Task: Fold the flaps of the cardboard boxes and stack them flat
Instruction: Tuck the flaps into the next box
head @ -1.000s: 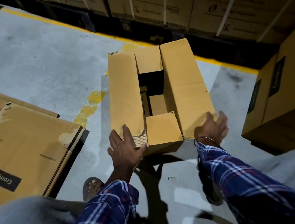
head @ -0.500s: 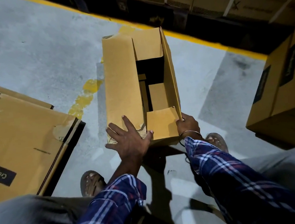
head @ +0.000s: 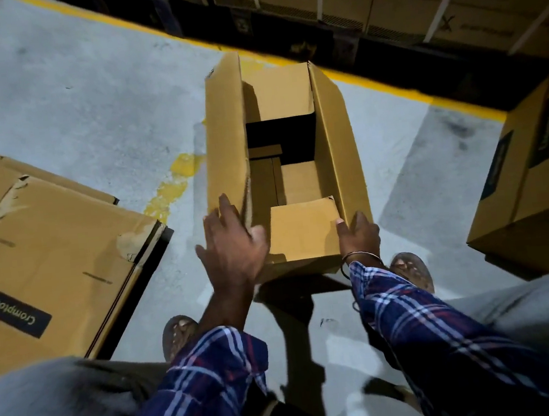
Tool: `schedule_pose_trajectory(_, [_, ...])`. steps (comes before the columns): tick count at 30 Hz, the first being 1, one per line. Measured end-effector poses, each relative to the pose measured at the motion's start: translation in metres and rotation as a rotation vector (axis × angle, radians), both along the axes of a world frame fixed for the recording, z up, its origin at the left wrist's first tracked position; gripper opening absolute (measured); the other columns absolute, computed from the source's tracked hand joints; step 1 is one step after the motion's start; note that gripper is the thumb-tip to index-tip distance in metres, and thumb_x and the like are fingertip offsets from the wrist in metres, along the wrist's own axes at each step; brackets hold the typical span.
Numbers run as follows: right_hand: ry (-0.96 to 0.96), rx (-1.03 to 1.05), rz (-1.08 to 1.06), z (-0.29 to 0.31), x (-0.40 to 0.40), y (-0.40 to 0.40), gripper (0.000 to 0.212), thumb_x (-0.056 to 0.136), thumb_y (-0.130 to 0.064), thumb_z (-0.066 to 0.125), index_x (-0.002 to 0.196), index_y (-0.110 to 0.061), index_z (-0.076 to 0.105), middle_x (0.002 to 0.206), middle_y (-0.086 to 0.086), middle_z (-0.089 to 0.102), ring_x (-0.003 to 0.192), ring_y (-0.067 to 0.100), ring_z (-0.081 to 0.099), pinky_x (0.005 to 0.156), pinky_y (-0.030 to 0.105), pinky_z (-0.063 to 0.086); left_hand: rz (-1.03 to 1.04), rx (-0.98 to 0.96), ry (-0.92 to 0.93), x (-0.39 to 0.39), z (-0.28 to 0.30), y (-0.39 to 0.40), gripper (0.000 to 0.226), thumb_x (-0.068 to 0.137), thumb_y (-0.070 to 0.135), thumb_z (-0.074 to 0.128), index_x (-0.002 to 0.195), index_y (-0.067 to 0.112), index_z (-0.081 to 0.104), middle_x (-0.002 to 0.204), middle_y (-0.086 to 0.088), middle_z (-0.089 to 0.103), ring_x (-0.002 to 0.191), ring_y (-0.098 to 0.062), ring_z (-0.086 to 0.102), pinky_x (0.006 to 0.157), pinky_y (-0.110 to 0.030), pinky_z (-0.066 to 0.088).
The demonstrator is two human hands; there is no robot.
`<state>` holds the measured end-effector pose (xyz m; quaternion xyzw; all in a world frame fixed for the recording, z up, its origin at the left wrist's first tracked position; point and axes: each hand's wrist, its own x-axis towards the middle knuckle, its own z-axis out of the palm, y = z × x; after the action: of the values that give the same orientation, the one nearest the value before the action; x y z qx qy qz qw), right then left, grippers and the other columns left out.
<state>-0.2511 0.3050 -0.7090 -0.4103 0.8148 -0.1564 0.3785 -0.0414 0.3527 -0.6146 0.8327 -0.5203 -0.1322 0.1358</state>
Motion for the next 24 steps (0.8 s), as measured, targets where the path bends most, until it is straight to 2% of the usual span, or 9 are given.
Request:
schedule_pose_trajectory(2, [0.000, 0.006, -0.005, 0.001, 0.003, 0.001, 0.051, 0.102, -0.053, 0.045, 0.138, -0.016, 0.046, 0.141, 0.016, 0.048, 0.129, 0.040, 0.049, 0.107, 0.053, 0.043, 0.073, -0.199, -0.025, 0.022, 0.021, 0.002, 0.075, 0.091, 0.025, 0.061, 0.156, 0.018, 0.025, 0.136, -0.015, 0.059, 0.121, -0.033, 0.060, 0.100, -0.059, 0.050])
schedule_pose_trajectory(5, [-0.010, 0.011, 0.010, -0.005, 0.008, 0.001, 0.047, 0.105, -0.050, 0.039, 0.130, -0.012, 0.047, 0.133, 0.019, 0.056, 0.122, 0.042, 0.053, 0.103, 0.055, 0.045, 0.169, -0.257, -0.143, 0.058, 0.034, 0.006, 0.085, 0.083, 0.013, 0.073, 0.155, 0.018, 0.028, 0.141, -0.012, 0.057, 0.129, -0.033, 0.054, 0.106, -0.057, 0.043])
schedule_pose_trajectory(9, [-0.006, 0.010, 0.037, 0.003, 0.010, 0.000, 0.044, 0.108, -0.043, 0.035, 0.132, -0.009, 0.049, 0.135, 0.020, 0.057, 0.123, 0.042, 0.054, 0.104, 0.050, 0.044, 0.088, -0.032, -0.361, 0.089, 0.010, 0.010, 0.107, 0.076, 0.018, 0.082, 0.161, 0.020, 0.017, 0.169, -0.014, 0.012, 0.157, -0.036, 0.009, 0.121, -0.058, 0.022])
schedule_pose_trajectory(12, [-0.044, 0.027, 0.031, 0.002, 0.005, -0.003, 0.047, 0.110, -0.039, 0.036, 0.145, -0.011, 0.048, 0.146, 0.017, 0.053, 0.132, 0.040, 0.049, 0.110, 0.048, 0.037, 0.050, 0.069, -0.389, 0.091, -0.024, 0.010, 0.090, 0.085, 0.023, 0.070, 0.160, 0.012, 0.022, 0.171, -0.015, -0.008, 0.157, -0.039, -0.010, 0.121, -0.065, 0.003])
schedule_pose_trajectory(15, [-0.078, -0.020, 0.023, -0.005, 0.002, -0.005, 0.043, 0.109, -0.038, 0.037, 0.136, -0.013, 0.057, 0.138, 0.016, 0.060, 0.124, 0.040, 0.054, 0.107, 0.049, 0.043, 0.131, 0.253, -0.173, 0.092, -0.055, 0.004, 0.079, 0.101, 0.044, 0.047, 0.161, 0.004, 0.015, 0.171, -0.018, 0.002, 0.157, -0.041, -0.002, 0.119, -0.068, 0.001])
schedule_pose_trajectory(18, [-0.094, -0.037, 0.009, -0.011, 0.003, -0.005, 0.041, 0.109, -0.037, 0.037, 0.129, -0.012, 0.062, 0.131, 0.015, 0.063, 0.118, 0.038, 0.057, 0.101, 0.045, 0.044, 0.256, 0.294, 0.364, 0.095, -0.088, -0.004, 0.084, 0.099, 0.067, 0.039, 0.155, 0.006, 0.028, 0.161, -0.024, 0.031, 0.146, -0.044, 0.033, 0.118, -0.064, 0.027])
schedule_pose_trajectory(20, [-0.084, -0.037, 0.021, -0.011, 0.004, -0.005, 0.041, 0.109, -0.037, 0.035, 0.128, -0.012, 0.062, 0.130, 0.015, 0.063, 0.117, 0.037, 0.057, 0.099, 0.043, 0.044, 0.378, 0.272, 0.681, 0.090, -0.099, -0.006, 0.083, 0.091, 0.072, 0.047, 0.150, 0.015, 0.040, 0.145, -0.015, 0.052, 0.128, -0.039, 0.053, 0.109, -0.056, 0.044])
schedule_pose_trajectory(22, [-0.081, -0.032, 0.034, -0.013, 0.004, -0.005, 0.042, 0.110, -0.038, 0.034, 0.130, -0.013, 0.061, 0.131, 0.015, 0.063, 0.118, 0.037, 0.057, 0.101, 0.044, 0.044, 0.449, 0.271, 0.822, 0.087, -0.109, -0.010, 0.082, 0.084, 0.072, 0.053, 0.147, 0.021, 0.046, 0.136, -0.009, 0.060, 0.118, -0.034, 0.060, 0.103, -0.053, 0.052])
schedule_pose_trajectory(24, [-0.084, -0.030, 0.039, -0.014, 0.004, -0.007, 0.043, 0.110, -0.039, 0.033, 0.129, -0.013, 0.061, 0.130, 0.015, 0.063, 0.117, 0.037, 0.057, 0.101, 0.044, 0.044, 0.448, 0.267, 0.839, 0.084, -0.113, -0.012, 0.075, 0.086, 0.065, 0.051, 0.147, 0.021, 0.047, 0.135, -0.010, 0.061, 0.117, -0.034, 0.061, 0.101, -0.054, 0.053])
